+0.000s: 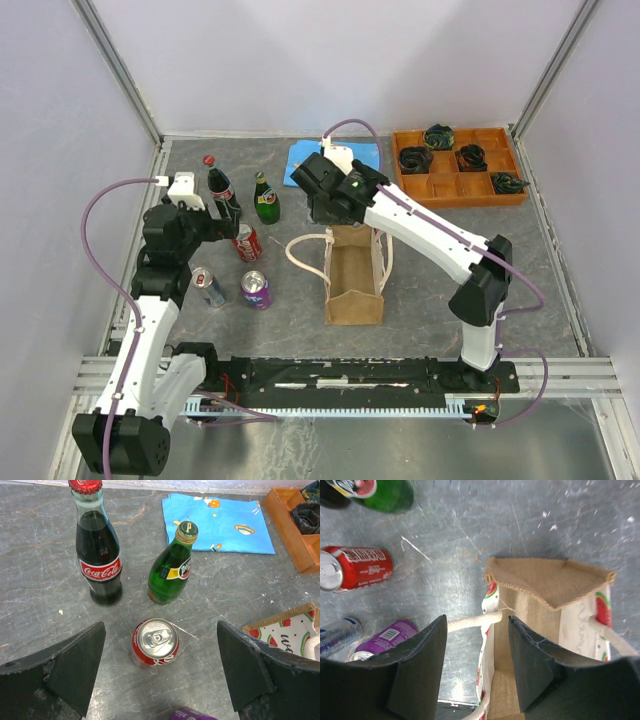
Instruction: Place the beverage into the canvas bag
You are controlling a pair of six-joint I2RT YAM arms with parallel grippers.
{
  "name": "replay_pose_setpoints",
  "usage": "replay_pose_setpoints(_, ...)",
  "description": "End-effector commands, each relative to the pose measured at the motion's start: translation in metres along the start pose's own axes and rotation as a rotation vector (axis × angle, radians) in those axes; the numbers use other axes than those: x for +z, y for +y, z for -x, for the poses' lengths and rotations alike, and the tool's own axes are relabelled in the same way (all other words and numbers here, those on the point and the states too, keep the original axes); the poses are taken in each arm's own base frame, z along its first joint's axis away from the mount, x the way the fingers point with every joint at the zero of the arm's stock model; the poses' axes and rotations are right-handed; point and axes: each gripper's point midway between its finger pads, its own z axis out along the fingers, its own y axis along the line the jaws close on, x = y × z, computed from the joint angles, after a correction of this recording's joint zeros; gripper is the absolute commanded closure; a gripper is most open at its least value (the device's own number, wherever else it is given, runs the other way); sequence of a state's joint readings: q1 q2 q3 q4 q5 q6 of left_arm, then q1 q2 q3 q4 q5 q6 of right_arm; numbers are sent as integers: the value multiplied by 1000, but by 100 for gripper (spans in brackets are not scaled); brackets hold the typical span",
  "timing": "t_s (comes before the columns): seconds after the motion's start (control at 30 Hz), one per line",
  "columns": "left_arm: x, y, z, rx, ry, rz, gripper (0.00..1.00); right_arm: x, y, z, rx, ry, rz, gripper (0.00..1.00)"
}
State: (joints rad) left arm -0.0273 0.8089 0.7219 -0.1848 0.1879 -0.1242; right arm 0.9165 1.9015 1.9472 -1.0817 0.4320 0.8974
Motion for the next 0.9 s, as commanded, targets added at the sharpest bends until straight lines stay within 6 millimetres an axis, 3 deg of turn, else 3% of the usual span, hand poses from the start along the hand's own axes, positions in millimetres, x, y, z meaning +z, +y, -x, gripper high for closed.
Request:
replay_pose_setpoints(0.0,1,-6,38,-5,-92,-25,2,-50,-10,51,-48,-170,18,40)
replay_pose_setpoints(0.13,6,-7,42,-16,-92,-30,2,-58,-28,50,-116,-149,-40,41)
replay_pose_setpoints(0.4,11,-7,39,-17,-76,-34,2,-60,-85,1,-161,-19,-147,45)
replay_pose_setpoints(0.53,16,-5,44,-18,-86,-27,2,-63,-110,-4,-117,-19,-177,45)
replay_pose_setpoints(0.67,28,0,59,5,-99,-7,1,-67,-113,1,-98,-40,-152,44)
replay_pose_setpoints(0.87,44,20,92,53,-141,97,1,-66,-86,7,-89,-60,-7,42)
